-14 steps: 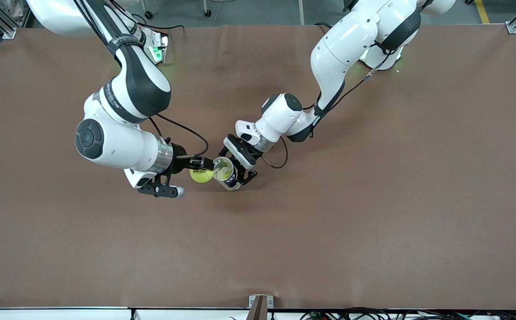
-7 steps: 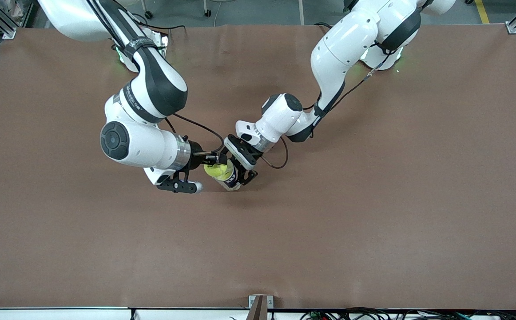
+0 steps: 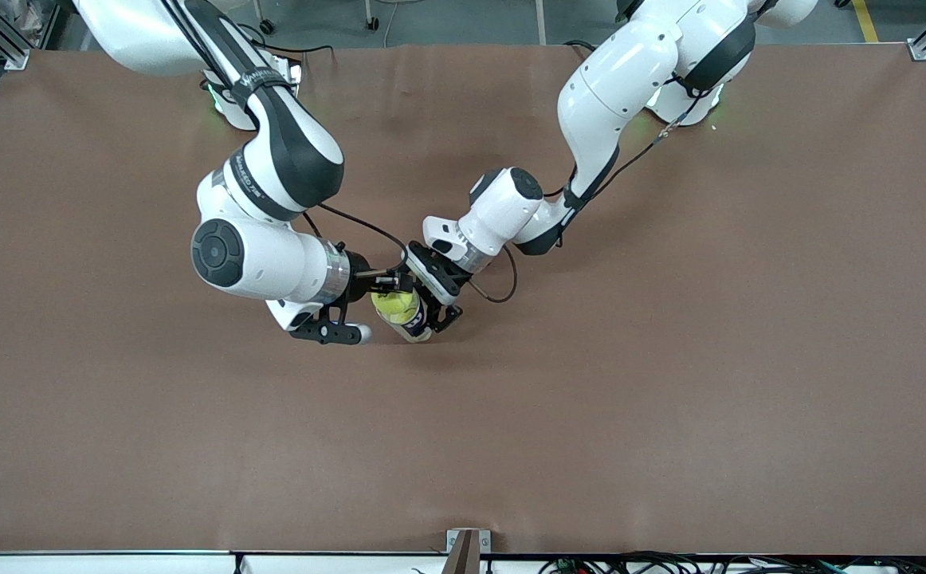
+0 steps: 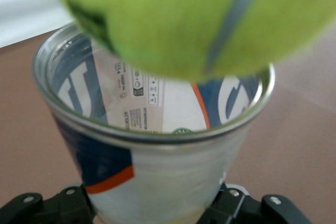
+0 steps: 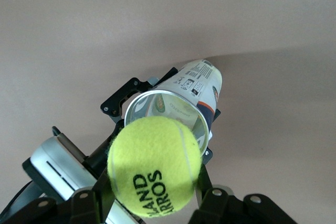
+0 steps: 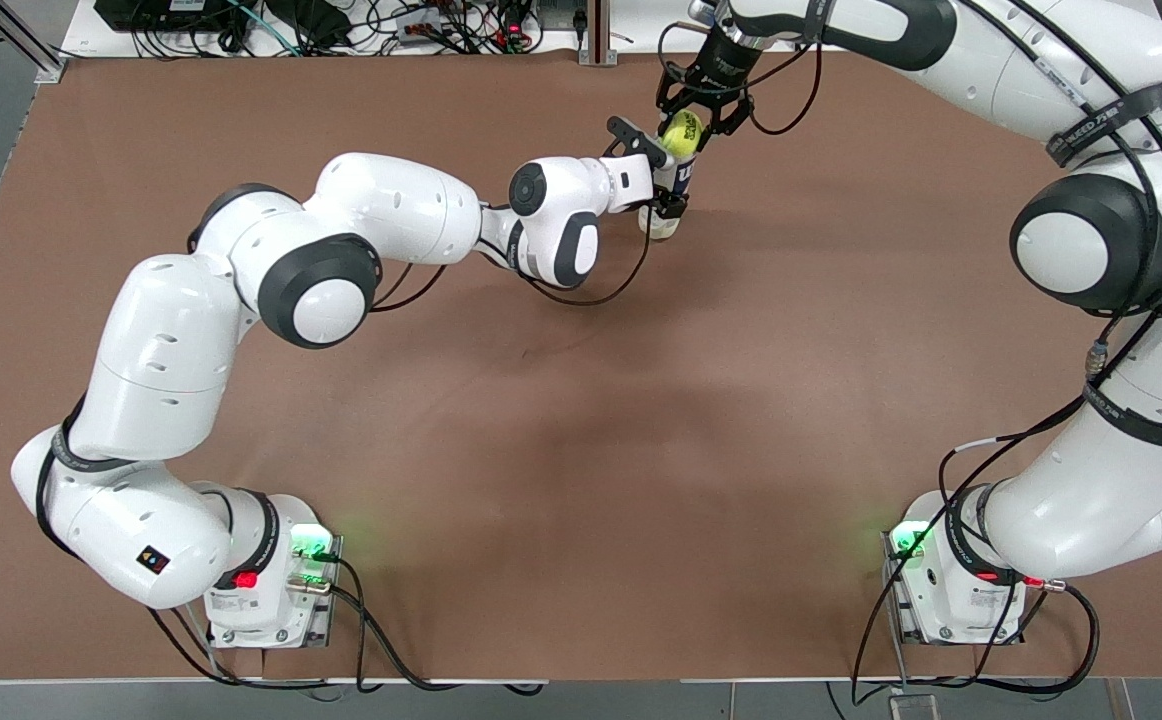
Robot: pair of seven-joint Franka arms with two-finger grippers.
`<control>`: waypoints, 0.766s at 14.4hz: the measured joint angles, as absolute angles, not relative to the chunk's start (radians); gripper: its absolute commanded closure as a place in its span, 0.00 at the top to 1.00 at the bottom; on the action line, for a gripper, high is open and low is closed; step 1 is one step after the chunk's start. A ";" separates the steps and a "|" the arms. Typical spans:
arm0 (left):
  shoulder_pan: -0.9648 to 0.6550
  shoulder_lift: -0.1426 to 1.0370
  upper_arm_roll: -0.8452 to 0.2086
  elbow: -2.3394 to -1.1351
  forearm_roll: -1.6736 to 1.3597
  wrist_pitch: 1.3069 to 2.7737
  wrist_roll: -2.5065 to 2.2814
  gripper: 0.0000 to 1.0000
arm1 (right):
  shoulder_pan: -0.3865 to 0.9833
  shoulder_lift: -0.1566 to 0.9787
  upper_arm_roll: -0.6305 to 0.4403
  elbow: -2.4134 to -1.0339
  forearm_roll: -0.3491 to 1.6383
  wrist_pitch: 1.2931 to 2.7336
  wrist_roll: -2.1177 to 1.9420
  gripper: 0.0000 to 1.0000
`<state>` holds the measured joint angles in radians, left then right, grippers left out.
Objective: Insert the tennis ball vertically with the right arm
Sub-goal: 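Hold the ball over the tube opening and open the right gripper, then withdraw the right gripper while the left gripper lowers the tube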
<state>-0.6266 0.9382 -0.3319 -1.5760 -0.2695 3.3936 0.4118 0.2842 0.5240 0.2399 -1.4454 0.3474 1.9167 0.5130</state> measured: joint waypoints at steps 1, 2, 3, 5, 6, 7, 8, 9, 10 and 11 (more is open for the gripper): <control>-0.627 0.938 -0.332 -1.576 -0.269 3.394 0.412 0.78 | 0.286 0.530 0.240 -1.445 0.347 1.917 0.513 1.00; -0.627 0.938 -0.332 -1.576 -0.269 3.394 0.412 0.78 | 0.286 0.535 0.239 -1.445 0.347 1.919 0.513 1.00; -0.627 0.938 -0.332 -1.576 -0.269 3.394 0.412 0.79 | 0.286 0.537 0.238 -1.445 0.347 1.920 0.513 1.00; -0.627 0.938 -0.332 -1.576 -0.269 3.394 0.412 0.79 | 0.285 0.537 0.234 -1.442 0.347 1.920 0.514 1.00; -0.626 0.938 -0.332 -1.576 -0.269 3.394 0.412 0.79 | 0.284 0.537 0.233 -1.437 0.347 1.919 0.515 1.00; -0.626 0.938 -0.332 -1.576 -0.269 3.394 0.412 0.79 | 0.283 0.536 0.231 -1.431 0.347 1.919 0.515 1.00; -0.626 0.938 -0.332 -1.576 -0.269 3.394 0.412 0.79 | 0.282 0.535 0.228 -1.426 0.347 1.918 0.515 1.00; -0.626 0.938 -0.332 -1.576 -0.269 3.394 0.412 0.79 | 0.280 0.534 0.223 -1.421 0.347 1.918 0.515 1.00; -0.626 0.938 -0.332 -1.576 -0.269 3.394 0.412 0.79 | 0.272 0.529 0.214 -1.416 0.346 1.920 0.515 1.00; -0.626 0.938 -0.332 -1.576 -0.269 3.394 0.412 0.81 | 0.255 0.521 0.203 -1.405 0.341 1.921 0.515 1.00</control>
